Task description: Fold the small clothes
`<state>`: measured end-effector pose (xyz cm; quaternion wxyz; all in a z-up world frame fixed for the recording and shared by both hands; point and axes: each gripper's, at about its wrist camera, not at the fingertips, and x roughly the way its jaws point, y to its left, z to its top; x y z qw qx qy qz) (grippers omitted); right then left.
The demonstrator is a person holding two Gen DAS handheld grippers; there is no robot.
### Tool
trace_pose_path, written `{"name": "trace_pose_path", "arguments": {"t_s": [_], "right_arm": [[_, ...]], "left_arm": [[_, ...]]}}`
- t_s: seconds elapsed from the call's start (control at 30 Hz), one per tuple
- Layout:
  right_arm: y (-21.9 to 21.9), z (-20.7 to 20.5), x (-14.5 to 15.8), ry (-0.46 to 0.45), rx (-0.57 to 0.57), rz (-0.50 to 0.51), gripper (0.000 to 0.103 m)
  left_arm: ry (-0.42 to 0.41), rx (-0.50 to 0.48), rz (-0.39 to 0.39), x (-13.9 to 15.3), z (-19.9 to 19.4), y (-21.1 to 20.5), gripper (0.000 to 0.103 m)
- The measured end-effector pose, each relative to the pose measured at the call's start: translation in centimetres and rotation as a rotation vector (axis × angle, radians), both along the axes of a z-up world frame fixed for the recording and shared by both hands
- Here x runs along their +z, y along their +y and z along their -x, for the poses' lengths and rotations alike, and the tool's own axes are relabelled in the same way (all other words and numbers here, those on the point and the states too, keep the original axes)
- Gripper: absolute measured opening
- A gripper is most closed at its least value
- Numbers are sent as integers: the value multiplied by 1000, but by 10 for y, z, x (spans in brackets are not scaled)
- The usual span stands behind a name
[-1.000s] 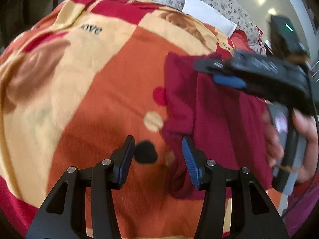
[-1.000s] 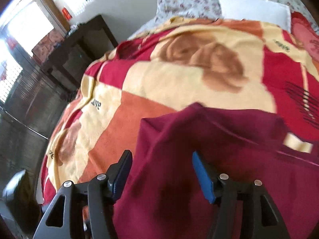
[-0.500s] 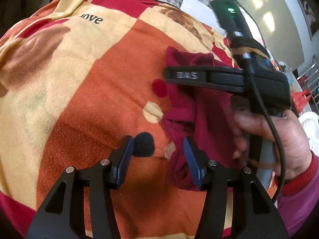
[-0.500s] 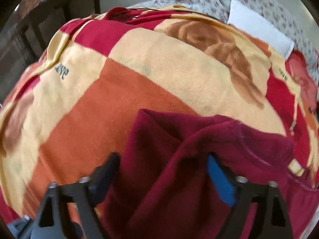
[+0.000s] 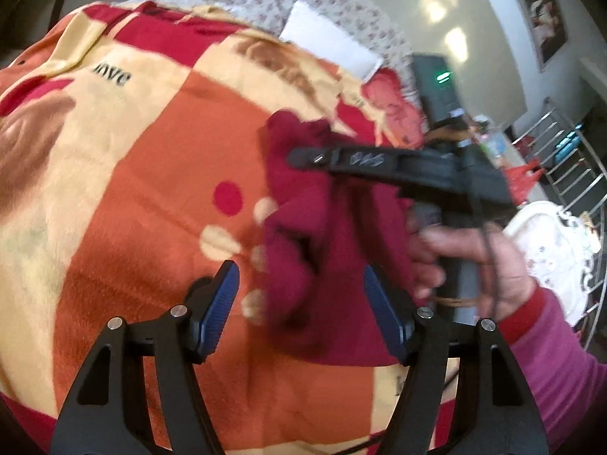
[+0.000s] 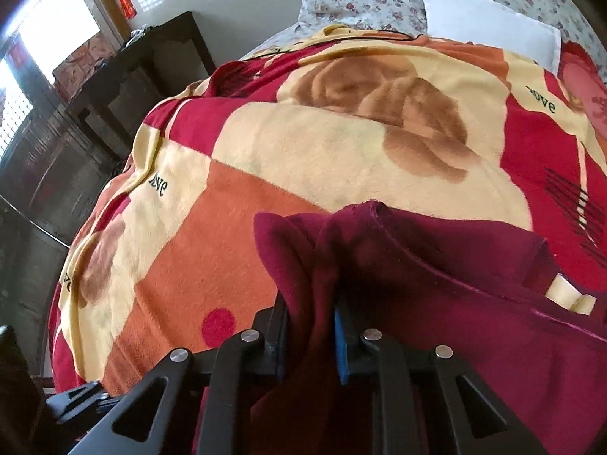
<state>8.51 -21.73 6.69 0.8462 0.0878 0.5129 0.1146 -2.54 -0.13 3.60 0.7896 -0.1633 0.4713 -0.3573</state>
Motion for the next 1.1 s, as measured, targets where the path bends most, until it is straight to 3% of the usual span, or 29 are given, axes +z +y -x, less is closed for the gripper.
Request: {"name": "trace_pose_path", "arguments": {"t_s": [0.07,0.43,0.7,0.83,1.1], "right_arm": [[-2,1,-3,6,5,-3,18],[-2,1,-4,5,9,-9,18],[-5,4,-2,-2,8,-22,18],[-6,6,-1,-6,7,-28,18],[-13,15,7,-29,-2,-61,18]], "left_arm": [[-8,-8,-17,1,0,-4,79],[43,-1,-140,-40,-17,-43,79],[48,35,-136,-47,-23,-52,79],[-24,41,-165,-48,-20,-59,79],[-22,51,-184,-49,-18,-62,76]]}}
